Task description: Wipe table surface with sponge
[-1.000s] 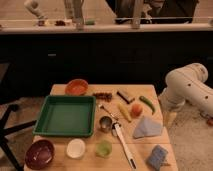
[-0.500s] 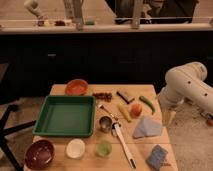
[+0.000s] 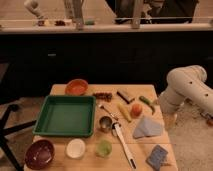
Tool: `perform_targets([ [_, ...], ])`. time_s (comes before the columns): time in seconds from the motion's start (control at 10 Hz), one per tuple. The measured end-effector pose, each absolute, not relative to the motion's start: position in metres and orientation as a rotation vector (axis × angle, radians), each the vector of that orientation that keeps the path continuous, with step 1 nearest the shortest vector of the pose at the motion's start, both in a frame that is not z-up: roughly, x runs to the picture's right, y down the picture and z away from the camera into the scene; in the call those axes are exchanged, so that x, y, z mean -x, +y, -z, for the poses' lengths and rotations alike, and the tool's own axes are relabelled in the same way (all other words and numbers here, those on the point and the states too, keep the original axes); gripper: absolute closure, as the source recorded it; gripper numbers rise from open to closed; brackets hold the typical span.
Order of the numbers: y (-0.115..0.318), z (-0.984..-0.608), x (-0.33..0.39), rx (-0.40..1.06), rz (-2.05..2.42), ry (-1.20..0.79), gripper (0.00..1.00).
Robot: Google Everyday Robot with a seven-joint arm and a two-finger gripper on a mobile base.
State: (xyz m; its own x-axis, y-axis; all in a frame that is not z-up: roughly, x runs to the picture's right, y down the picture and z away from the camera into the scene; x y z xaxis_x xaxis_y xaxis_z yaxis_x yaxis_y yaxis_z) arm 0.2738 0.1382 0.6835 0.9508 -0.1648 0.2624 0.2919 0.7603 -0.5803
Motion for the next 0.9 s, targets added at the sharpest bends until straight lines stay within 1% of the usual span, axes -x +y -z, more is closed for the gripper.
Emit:
perform_targets([
  [0.5,0.167,-0.679,-0.306,0.554,0.276,-0.189,0.2],
  [0.9,0.191,-0.683,-0.312,0.574,0.41,-0.188,0.2],
])
